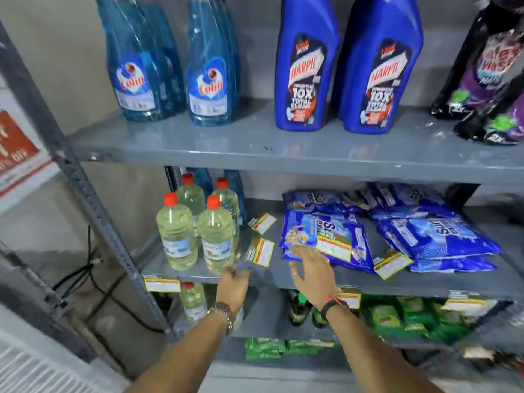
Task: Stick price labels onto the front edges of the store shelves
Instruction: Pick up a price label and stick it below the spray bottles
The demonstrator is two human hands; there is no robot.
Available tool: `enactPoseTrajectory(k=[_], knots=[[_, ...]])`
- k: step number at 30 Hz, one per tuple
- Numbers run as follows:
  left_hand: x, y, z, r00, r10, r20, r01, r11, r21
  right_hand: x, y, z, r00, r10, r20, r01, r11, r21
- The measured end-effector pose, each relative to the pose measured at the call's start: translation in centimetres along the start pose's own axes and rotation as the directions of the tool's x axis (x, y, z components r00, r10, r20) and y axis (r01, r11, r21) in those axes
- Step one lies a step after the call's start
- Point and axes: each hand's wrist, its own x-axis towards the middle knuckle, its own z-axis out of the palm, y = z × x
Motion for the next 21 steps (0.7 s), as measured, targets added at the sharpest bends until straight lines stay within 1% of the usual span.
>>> enactPoseTrajectory(k=[2,3,4,5,6,8,10,13,16,18,21], knots=[[1.4,-0.6,1.0,0.993,-0.112,0.033,0.115,0.99,-0.077,1.3,1.4,2.1,0.986,0.151,0.076,-0.163,0.969,0.187],[2.1,-0.7,1.3,0.987,-0.157,0.034,0.16,0.981,-0.111,1.9,2.6,3.6,0.971,0.225,0.084,-0.24,0.925,0.295],[2.9,-1.0,1.7,0.982,-0.185,0.032,0.188,0.975,-0.122,2.3,3.7,4.6,0.949,0.295,0.115,-0.316,0.879,0.357],[3.5,-0.9,1.9,0.978,-0.205,0.042,0.209,0.964,-0.165,2.7,5.0,6.2,0.933,0.332,0.139,-0.36,0.841,0.404],[4.1,-1.1,2.3,0.972,-0.231,0.051,0.236,0.952,-0.196,2.7,5.7,7.4,0.905,0.37,0.212,-0.426,0.798,0.426],[5.6,-1.3,2.8,0.957,-0.287,0.034,0.284,0.912,-0.297,2.7,5.4,7.9,0.871,0.414,0.266,-0.492,0.735,0.467],[7.0,-1.8,3.5,0.941,-0.337,0.004,0.315,0.875,-0.369,2.6,5.7,9.1,0.842,0.448,0.3,-0.538,0.654,0.532],[8.4,-2.1,4.4,0.914,-0.404,0.017,0.375,0.83,-0.414,2.3,5.9,10.6,0.846,0.422,0.325,-0.531,0.621,0.576],[9.4,-1.8,5.1,0.888,-0.455,0.072,0.44,0.794,-0.419,2.8,6.3,11.0,0.84,0.435,0.324,-0.537,0.581,0.611],[9.7,-1.5,5.3,0.884,-0.454,0.111,0.455,0.782,-0.427,3.1,6.4,10.9,0.828,0.448,0.337,-0.552,0.548,0.629],[10.5,-1.8,5.8,0.872,-0.475,0.117,0.473,0.76,-0.445,3.4,6.7,11.0,0.816,0.453,0.359,-0.566,0.496,0.659]])
